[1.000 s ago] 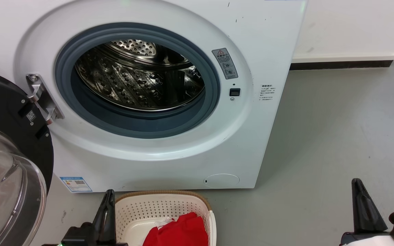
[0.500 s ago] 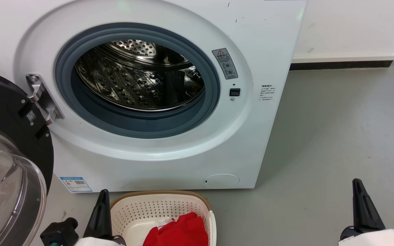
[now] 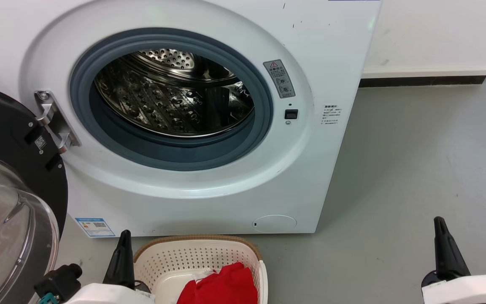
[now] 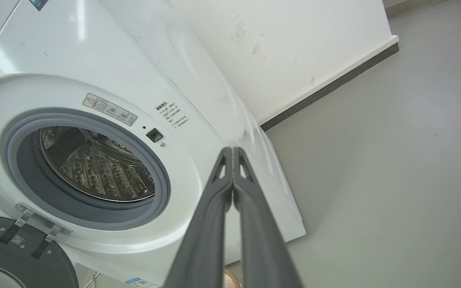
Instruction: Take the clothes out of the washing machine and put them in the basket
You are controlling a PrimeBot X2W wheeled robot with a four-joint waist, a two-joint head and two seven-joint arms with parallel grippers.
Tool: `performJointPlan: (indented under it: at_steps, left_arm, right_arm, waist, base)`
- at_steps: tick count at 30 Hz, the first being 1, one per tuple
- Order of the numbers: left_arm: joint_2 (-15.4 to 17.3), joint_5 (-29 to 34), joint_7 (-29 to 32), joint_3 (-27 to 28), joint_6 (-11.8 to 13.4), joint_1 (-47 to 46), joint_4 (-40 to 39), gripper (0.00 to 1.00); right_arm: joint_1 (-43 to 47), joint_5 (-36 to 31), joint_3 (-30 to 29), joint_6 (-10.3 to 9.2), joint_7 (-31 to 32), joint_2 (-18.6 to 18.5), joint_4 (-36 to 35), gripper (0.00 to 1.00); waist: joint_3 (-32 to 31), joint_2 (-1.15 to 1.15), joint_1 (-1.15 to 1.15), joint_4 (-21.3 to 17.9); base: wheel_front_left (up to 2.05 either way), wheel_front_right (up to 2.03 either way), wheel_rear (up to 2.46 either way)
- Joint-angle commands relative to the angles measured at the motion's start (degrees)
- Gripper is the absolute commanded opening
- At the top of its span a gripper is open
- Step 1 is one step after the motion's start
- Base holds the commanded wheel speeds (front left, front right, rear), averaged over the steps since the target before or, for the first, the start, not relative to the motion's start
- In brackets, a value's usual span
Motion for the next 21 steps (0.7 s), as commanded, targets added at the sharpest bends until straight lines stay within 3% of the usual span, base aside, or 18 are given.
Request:
performJointPlan:
  at_steps: [1, 21]
  left_arm:
    - [0.54, -1.84, 0.32, 0.18, -0.28, -1.46, -0.43, 0.0]
    - [0.78, -18.29, 3.98, 1.32, -1.42, -4.14, 1.66, 0.0]
  right_arm:
    - [-1.96, 1.77, 0.05, -0.01, 0.27, -0.5, -0.38, 0.0]
    - [-4.51, 17.87, 0.27, -0.01, 4.01, -0.75, 1.97, 0.0]
  waist:
    - [0.0, 0.0, 0.0, 0.02]
    - [-0.04, 0.0, 0.0, 0.43]
  base:
    - [0.0, 0.0, 0.0]
    - [0.0, 0.0, 0.0]
